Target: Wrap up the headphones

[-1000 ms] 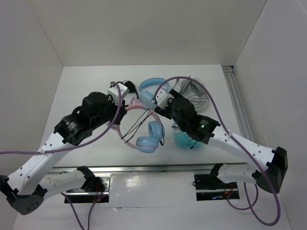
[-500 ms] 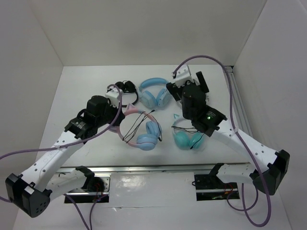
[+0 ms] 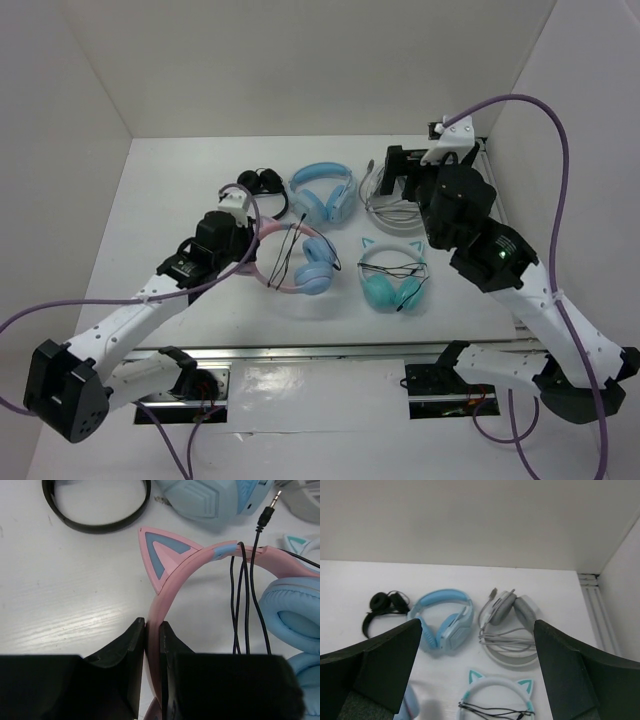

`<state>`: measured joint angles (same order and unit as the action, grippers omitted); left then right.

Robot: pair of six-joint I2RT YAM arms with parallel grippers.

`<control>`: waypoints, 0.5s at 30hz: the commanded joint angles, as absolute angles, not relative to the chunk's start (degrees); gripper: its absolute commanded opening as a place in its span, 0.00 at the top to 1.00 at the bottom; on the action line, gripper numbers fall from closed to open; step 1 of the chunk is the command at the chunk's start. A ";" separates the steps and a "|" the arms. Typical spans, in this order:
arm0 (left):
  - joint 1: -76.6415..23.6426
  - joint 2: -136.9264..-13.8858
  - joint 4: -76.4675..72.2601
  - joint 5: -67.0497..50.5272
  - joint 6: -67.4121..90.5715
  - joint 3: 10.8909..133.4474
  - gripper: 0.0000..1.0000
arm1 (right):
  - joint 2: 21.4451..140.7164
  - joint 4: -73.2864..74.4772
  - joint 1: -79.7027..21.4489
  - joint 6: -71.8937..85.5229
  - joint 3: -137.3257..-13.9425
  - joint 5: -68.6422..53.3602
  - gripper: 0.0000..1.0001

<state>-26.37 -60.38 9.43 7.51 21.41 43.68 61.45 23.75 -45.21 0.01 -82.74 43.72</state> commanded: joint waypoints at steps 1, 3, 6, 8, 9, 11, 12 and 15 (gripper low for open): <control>-29.88 -62.13 -2.01 14.14 27.33 41.14 1.00 | 57.14 28.03 -45.97 6.67 -81.22 37.80 0.00; -30.41 -64.15 -3.68 16.08 29.79 38.86 1.00 | 55.99 28.04 -45.97 7.73 -81.21 35.51 0.00; -31.90 -65.47 -8.69 18.45 31.46 35.09 1.00 | 53.62 28.83 -46.49 8.26 -80.60 32.71 0.00; -32.43 -66.27 -12.72 18.98 32.34 33.32 1.00 | 52.56 28.83 -46.49 8.26 -80.60 31.83 0.00; -32.43 -67.14 -13.70 18.98 32.87 32.70 1.00 | 51.78 28.83 -46.49 8.78 -80.60 31.21 0.00; -32.43 -68.73 -16.25 18.98 32.87 31.21 1.00 | 51.16 28.83 -46.49 8.79 -79.98 30.15 0.00; -32.43 -69.25 -18.78 18.98 32.87 30.42 1.00 | 51.15 28.83 -46.49 8.79 -79.98 30.15 0.00; -33.48 -70.92 -22.40 18.28 32.87 29.36 1.00 | 51.15 28.83 -46.49 8.79 -79.37 28.66 0.00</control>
